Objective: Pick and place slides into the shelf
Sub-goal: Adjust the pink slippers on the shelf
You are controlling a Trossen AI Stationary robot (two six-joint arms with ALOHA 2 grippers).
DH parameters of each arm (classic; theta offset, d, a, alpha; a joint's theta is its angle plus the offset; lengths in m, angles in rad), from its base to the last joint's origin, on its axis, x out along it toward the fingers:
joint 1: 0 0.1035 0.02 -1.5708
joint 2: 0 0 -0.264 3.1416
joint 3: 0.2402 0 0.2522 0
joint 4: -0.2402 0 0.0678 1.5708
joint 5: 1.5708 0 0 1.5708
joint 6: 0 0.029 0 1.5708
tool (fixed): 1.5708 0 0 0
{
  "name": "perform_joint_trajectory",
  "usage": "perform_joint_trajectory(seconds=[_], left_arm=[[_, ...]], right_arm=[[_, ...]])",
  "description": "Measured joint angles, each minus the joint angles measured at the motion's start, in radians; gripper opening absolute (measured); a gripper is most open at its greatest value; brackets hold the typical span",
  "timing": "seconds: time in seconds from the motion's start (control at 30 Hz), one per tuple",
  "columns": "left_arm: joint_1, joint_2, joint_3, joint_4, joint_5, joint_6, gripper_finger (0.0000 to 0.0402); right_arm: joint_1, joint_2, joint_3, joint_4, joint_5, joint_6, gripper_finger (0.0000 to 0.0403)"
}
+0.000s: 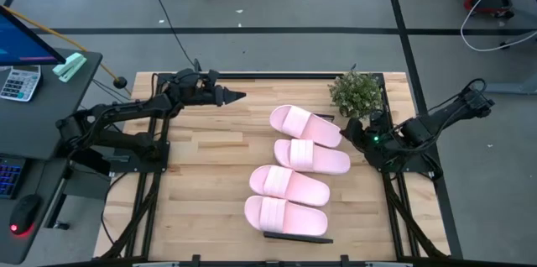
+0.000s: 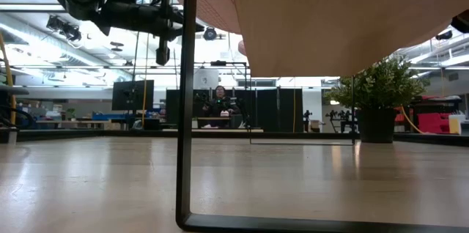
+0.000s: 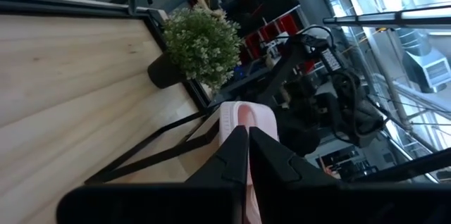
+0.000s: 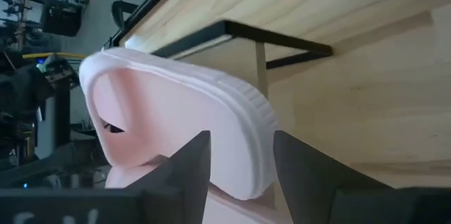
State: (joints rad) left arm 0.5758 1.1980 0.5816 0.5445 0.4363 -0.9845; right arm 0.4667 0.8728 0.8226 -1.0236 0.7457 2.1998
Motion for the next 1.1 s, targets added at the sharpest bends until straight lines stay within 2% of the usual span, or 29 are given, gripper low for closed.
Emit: perform_joint_trajectory(seconds=[0.27, 0.4, 0.53, 0.73, 0.9, 1.1], left_arm=[[0.000, 0.000, 0.000, 0.010, 0.001, 0.000, 0.0014], [0.000, 0.000, 0.000, 0.011, 0.000, 0.000, 0.0018], [0.000, 0.000, 0.000, 0.011, 0.000, 0.000, 0.0017], [0.000, 0.000, 0.000, 0.010, -0.001, 0.005, 0.0010], [0.005, 0.000, 0.000, 0.010, -0.001, 0.009, 0.0017], [0.017, 0.000, 0.000, 0.008, -0.001, 0.009, 0.0016]], right_arm=[[-0.020, 0.046, -0.043, 0.118, 0.001, -0.013, 0.0177], [-0.053, 0.065, -0.043, 0.156, 0.005, -0.070, 0.0170], [-0.079, 0.071, -0.043, 0.189, -0.007, -0.124, 0.0134], [-0.130, 0.070, -0.044, 0.224, -0.060, -0.214, 0.0017], [-0.180, 0.067, -0.044, 0.233, -0.146, -0.263, 0.0008], [-0.197, 0.036, -0.044, 0.228, -0.165, -0.309, 0.0003]])
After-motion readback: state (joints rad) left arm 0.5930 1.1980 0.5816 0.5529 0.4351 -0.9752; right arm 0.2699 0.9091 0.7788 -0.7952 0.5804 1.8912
